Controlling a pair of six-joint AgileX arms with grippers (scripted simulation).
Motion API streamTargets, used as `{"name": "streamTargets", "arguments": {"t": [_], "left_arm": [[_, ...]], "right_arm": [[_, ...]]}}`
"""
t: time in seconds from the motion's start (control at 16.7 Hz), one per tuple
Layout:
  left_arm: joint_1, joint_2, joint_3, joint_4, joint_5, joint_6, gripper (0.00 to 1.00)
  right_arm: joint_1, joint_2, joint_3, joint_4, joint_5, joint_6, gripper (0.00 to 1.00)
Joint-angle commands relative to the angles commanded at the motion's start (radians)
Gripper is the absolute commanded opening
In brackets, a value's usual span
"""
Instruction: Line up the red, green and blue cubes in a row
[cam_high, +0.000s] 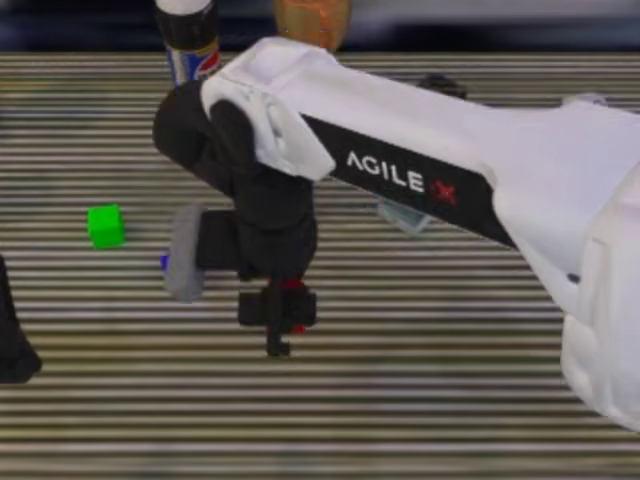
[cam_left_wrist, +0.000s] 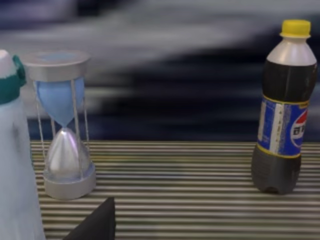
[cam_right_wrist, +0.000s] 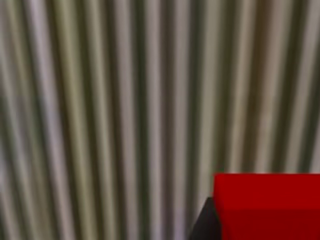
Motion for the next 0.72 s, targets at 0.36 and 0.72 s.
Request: {"name": "streamTargets", "arguments": {"t": [0.36, 0.72], "left_arm": [[0.000, 0.000, 0.000, 0.000, 0.000, 0.000, 1.00], [0.000, 0.000, 0.000, 0.000, 0.000, 0.000, 1.00]], "right_arm": [[0.080, 0.024, 0.072, -0.028, 0.004, 0.070, 0.00], [0.073, 0.031, -0.031, 0.084, 0.003, 0.077, 0.00]]}}
